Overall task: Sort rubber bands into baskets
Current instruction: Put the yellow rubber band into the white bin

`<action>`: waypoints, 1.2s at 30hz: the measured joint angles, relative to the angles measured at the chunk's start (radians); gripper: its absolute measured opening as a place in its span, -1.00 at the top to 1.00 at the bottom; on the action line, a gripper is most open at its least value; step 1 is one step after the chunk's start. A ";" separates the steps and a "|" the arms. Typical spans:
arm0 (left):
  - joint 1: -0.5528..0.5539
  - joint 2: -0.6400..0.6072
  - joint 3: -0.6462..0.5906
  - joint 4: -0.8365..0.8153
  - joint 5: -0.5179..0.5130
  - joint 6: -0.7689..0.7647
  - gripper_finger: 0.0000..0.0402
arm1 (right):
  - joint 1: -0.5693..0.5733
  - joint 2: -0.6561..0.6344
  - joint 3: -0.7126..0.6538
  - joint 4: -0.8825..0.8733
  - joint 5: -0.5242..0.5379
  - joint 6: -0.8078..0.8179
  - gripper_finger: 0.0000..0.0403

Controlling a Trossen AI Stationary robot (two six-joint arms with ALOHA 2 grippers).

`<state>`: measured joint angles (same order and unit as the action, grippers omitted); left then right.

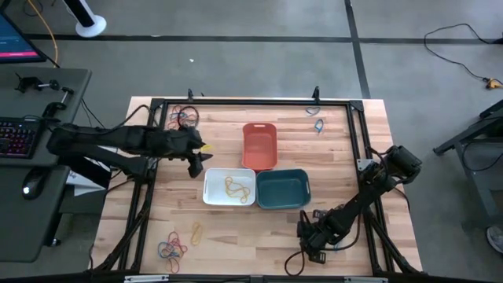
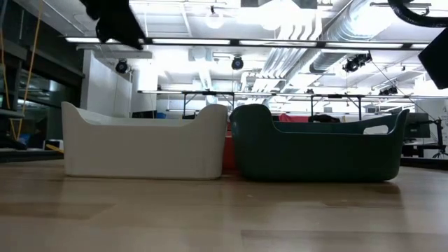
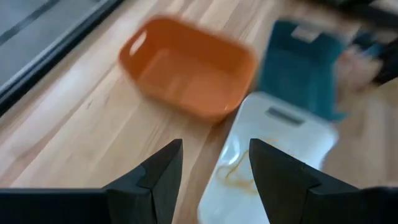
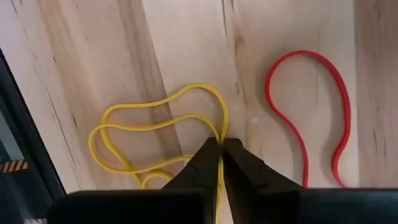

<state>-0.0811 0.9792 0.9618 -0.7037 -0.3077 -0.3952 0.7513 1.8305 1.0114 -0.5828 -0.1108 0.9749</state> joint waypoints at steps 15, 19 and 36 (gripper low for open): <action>-0.040 -0.085 0.240 0.031 -0.091 0.167 0.11 | 0.001 -0.079 0.234 -0.309 0.082 -0.086 1.00; -0.040 -0.086 0.240 0.005 -0.098 0.170 0.11 | -0.017 -0.080 0.213 -0.304 0.108 -0.073 1.00; -0.040 -0.082 0.238 -0.030 -0.098 0.103 0.11 | -0.132 -0.081 0.183 -0.029 0.023 -0.040 0.30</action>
<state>-0.1211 0.8974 1.2003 -0.7341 -0.4057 -0.2925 0.6193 1.7496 1.1940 -0.6119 -0.0875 0.9345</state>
